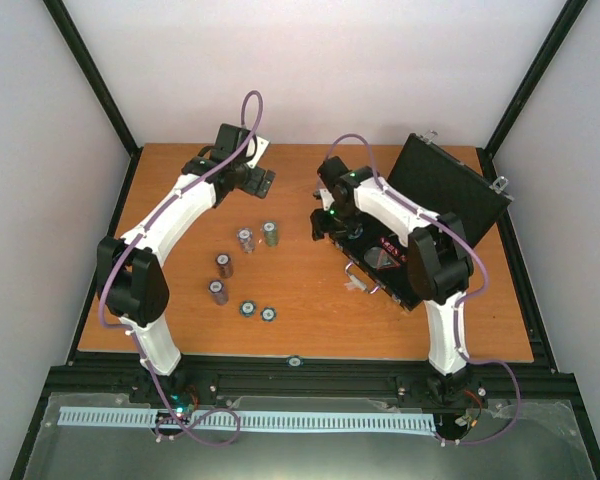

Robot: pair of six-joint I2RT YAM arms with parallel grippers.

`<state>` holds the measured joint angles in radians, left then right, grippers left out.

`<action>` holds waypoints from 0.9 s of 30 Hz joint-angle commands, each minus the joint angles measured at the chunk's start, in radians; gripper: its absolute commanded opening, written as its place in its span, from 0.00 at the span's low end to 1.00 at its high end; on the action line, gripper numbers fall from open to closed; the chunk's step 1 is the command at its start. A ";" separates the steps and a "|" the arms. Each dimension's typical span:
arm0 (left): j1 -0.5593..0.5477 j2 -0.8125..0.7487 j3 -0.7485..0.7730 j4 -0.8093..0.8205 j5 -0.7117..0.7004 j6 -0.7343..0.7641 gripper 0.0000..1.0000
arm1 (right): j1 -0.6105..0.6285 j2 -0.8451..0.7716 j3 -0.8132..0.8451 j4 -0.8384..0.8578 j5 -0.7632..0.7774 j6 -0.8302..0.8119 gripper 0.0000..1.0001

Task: Pack up texas hold em set

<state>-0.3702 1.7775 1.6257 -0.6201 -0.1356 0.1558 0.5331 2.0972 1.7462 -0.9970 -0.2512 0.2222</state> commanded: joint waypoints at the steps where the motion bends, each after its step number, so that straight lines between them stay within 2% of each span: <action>1: 0.007 -0.035 0.000 0.021 -0.013 0.007 1.00 | 0.002 -0.047 0.026 -0.056 0.110 -0.017 0.60; 6: 0.008 -0.033 0.000 0.018 -0.015 0.007 1.00 | 0.001 0.015 0.026 -0.082 0.187 -0.039 0.63; 15: 0.008 -0.049 -0.016 0.013 -0.030 0.013 1.00 | 0.001 0.082 0.023 -0.056 0.220 -0.071 0.63; 18: 0.008 -0.051 -0.015 0.013 -0.030 0.014 1.00 | 0.002 0.088 0.012 -0.046 0.172 -0.079 0.62; 24: 0.008 -0.051 -0.017 0.016 -0.028 0.013 1.00 | 0.020 0.063 -0.017 0.010 -0.045 -0.076 0.61; 27: 0.008 -0.055 -0.023 0.019 -0.032 0.016 1.00 | 0.053 0.064 -0.007 0.012 -0.099 -0.067 0.61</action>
<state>-0.3702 1.7584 1.6070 -0.6201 -0.1539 0.1570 0.5312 2.1773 1.7454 -1.0248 -0.1806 0.1539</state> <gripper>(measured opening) 0.998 0.614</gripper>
